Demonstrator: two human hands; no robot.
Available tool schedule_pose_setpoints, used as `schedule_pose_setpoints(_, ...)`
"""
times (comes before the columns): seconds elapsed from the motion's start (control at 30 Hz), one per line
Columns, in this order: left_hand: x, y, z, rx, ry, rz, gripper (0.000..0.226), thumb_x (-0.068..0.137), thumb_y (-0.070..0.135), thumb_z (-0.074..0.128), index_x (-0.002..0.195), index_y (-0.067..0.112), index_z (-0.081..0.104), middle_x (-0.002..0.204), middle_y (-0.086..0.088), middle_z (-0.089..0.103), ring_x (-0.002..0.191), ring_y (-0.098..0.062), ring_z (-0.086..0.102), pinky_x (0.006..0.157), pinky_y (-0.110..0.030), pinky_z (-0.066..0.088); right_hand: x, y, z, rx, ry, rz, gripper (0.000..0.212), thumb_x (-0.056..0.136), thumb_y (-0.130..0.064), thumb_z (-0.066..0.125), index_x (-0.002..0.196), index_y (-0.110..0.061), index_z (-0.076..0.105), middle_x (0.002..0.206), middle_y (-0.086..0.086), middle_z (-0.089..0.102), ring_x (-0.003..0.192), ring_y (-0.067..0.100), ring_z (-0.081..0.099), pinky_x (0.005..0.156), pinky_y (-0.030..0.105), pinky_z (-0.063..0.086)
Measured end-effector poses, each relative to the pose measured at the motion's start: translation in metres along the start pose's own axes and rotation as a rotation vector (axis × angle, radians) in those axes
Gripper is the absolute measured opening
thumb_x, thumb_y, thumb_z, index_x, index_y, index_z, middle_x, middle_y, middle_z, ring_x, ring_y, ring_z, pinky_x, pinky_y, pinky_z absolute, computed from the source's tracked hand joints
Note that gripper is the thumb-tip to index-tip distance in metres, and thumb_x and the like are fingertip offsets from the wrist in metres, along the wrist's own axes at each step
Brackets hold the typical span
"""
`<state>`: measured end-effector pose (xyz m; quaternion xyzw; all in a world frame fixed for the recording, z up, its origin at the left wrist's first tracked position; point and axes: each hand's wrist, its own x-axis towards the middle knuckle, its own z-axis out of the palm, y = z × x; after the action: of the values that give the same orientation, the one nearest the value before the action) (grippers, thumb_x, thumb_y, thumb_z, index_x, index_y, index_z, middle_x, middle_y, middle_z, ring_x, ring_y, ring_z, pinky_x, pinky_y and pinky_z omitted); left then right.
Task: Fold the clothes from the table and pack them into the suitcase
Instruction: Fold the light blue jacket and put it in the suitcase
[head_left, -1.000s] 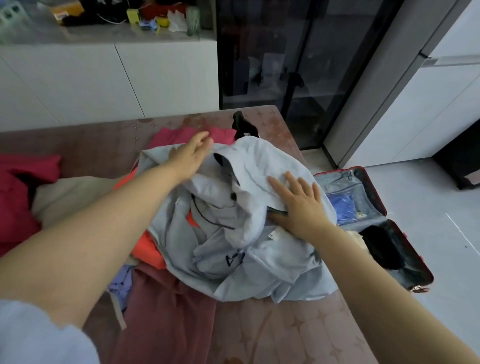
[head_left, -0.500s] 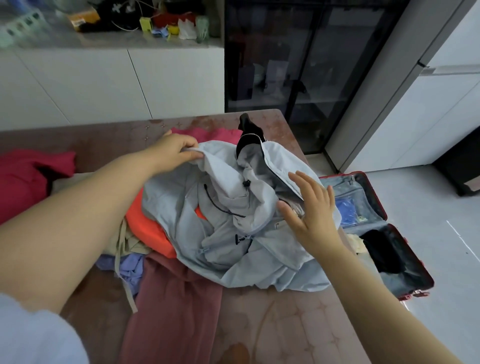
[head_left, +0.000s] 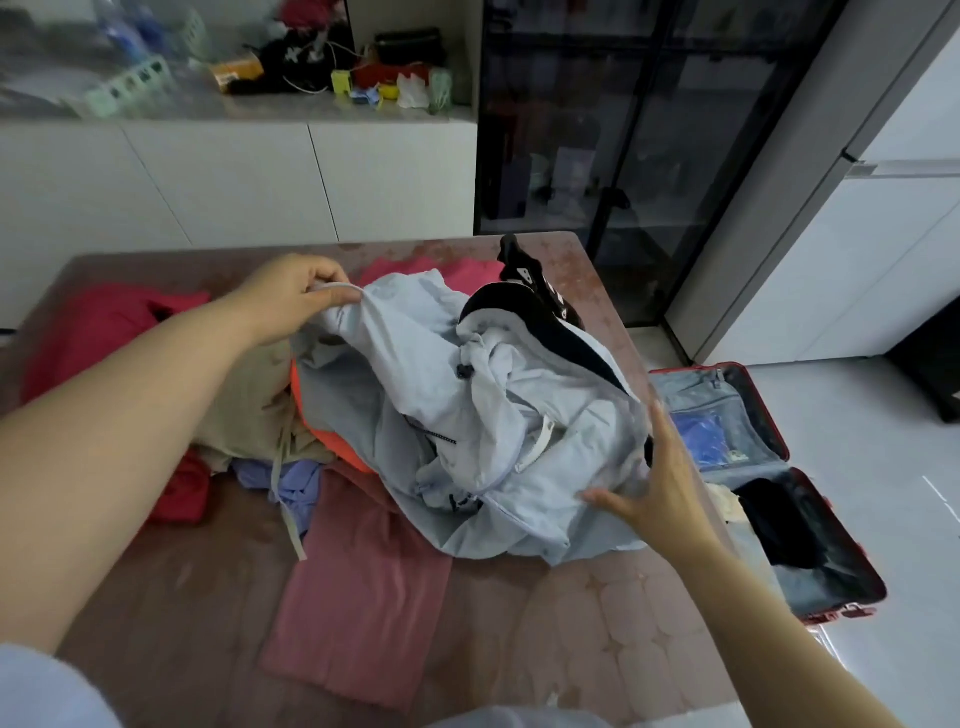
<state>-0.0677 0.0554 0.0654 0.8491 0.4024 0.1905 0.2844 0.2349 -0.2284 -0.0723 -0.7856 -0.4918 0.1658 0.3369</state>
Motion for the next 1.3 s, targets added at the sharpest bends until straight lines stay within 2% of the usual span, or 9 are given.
schedule_pose_setpoints(0.1,-0.022,-0.019,-0.018,0.036,0.147,-0.06,0.016,0.09,0.02,0.06,0.081,0.008,0.063,0.076,-0.009,0.06,0.074,-0.014,0.049,0.064,-0.018,0.036,-0.006,0.004,0.0,-0.005,0.013,0.066,0.126,0.05,-0.076,0.07,0.149,-0.019,0.019,0.15,0.005,0.033,0.137,0.026,0.03,0.114,0.046,0.024)
schedule_pose_setpoints(0.27,-0.053,-0.054,-0.046,0.094,0.311,-0.214,0.024,0.092,0.019,0.057,0.081,-0.002,0.062,0.065,-0.009,0.056,0.047,0.005,0.046,0.047,-0.008,0.03,-0.004,-0.019,0.018,-0.231,-0.162,-0.008,0.108,0.046,-0.089,0.038,0.133,-0.027,0.051,0.143,-0.006,0.044,0.14,0.022,0.025,0.117,0.041,0.004)
schedule_pose_setpoints(0.47,-0.087,-0.065,-0.051,0.216,0.314,-0.265,0.018,0.093,0.017,0.057,0.082,0.003,0.061,0.078,-0.017,0.06,0.066,-0.021,0.053,0.058,-0.015,0.037,0.004,-0.056,0.034,-0.183,-0.061,-0.006,0.014,0.091,-0.024,0.061,0.09,-0.025,0.074,0.094,-0.011,0.071,0.102,0.014,0.06,0.116,0.039,-0.001)
schedule_pose_setpoints(0.6,-0.097,-0.073,-0.038,0.232,0.199,-0.246,0.011,0.093,0.015,0.055,0.083,0.011,0.06,0.086,-0.014,0.064,0.082,-0.033,0.058,0.072,-0.037,0.043,0.014,-0.067,0.016,0.102,-0.05,0.058,0.018,0.088,-0.016,0.064,0.073,-0.026,0.064,0.072,-0.02,0.061,0.075,0.005,0.057,0.091,0.037,0.041)
schedule_pose_setpoints(0.73,-0.097,-0.071,-0.022,0.302,0.116,-0.196,0.02,0.092,0.008,0.054,0.109,0.013,0.063,0.116,-0.01,0.063,0.107,-0.03,0.056,0.094,-0.041,0.038,0.022,-0.079,-0.011,0.161,0.071,0.175,0.01,0.092,-0.018,0.059,0.087,-0.013,0.066,0.077,-0.001,0.061,0.069,0.011,0.052,0.058,0.018,0.04)
schedule_pose_setpoints(0.87,-0.098,-0.058,-0.002,0.416,-0.052,-0.08,0.044,0.084,0.022,0.053,0.128,0.023,0.055,0.137,-0.001,0.051,0.133,-0.023,0.036,0.113,-0.046,0.002,0.017,-0.08,-0.018,0.071,0.178,0.22,0.021,0.093,-0.026,0.053,0.096,-0.011,0.067,0.089,0.002,0.066,0.088,0.024,0.059,0.078,0.034,0.043)
schedule_pose_setpoints(1.03,-0.093,-0.051,0.023,0.671,-0.171,0.034,0.05,0.083,0.056,0.056,0.128,0.033,0.052,0.13,0.007,0.054,0.133,-0.013,0.033,0.111,-0.043,-0.017,-0.009,-0.096,0.025,-0.115,-0.06,0.317,0.059,0.085,-0.06,0.054,0.123,-0.015,0.049,0.114,-0.003,0.062,0.116,0.025,0.051,0.112,0.048,0.021)
schedule_pose_setpoints(1.13,-0.085,-0.051,0.03,0.731,-0.185,0.051,0.042,0.087,0.054,0.053,0.123,0.033,0.056,0.117,0.008,0.06,0.128,-0.011,0.038,0.111,-0.041,-0.018,-0.007,-0.103,0.034,-0.11,-0.075,0.334,0.062,0.085,-0.043,0.064,0.136,-0.017,0.04,0.1,-0.007,0.059,0.114,0.024,0.054,0.112,0.046,0.025)
schedule_pose_setpoints(1.3,-0.07,-0.057,0.02,0.558,0.004,-0.017,0.025,0.086,0.043,0.06,0.095,0.022,0.071,0.1,-0.001,0.07,0.114,-0.02,0.053,0.113,-0.035,-0.005,0.021,-0.123,0.016,-0.101,0.005,0.171,0.035,0.079,-0.018,0.073,0.113,-0.021,0.065,0.079,-0.01,0.06,0.093,0.02,0.063,0.092,0.041,0.046)
